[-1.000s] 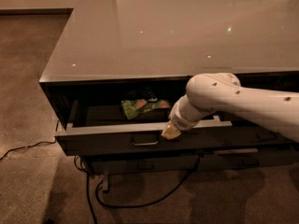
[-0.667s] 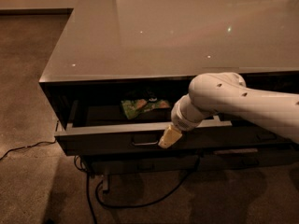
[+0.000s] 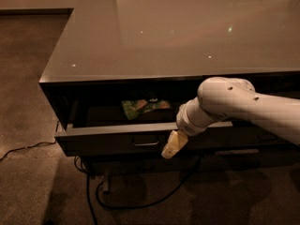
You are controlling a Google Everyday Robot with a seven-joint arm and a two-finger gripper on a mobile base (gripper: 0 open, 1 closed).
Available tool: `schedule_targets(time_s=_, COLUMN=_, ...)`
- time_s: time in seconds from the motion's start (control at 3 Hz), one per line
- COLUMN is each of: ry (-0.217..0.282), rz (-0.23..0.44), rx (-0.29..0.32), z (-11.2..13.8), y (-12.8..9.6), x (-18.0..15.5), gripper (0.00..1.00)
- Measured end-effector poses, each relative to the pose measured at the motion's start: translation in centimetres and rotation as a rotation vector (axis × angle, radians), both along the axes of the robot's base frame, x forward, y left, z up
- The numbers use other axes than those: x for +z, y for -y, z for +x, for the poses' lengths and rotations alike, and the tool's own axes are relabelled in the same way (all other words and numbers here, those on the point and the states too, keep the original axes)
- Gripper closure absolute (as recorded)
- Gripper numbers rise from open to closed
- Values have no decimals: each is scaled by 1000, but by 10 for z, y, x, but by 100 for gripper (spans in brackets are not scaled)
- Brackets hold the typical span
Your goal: Open top drawer
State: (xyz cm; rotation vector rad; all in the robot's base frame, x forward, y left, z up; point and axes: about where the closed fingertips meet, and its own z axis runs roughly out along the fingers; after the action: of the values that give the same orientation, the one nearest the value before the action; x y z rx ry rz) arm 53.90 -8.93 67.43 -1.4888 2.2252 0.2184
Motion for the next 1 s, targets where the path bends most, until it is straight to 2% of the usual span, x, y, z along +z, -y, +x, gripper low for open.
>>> schedule_targets(time_s=0.33, ry=-45, rz=23, rx=11, z=-12, y=-1, x=-17, gripper=0)
schedule_targets(time_s=0.67, ry=-101, rz=27, rx=36, z=-29, y=-6, x=-39, gripper=19)
schedule_targets(time_s=1.0, ry=-114, rz=23, rx=25, z=-37, y=-3, x=-40, gripper=42)
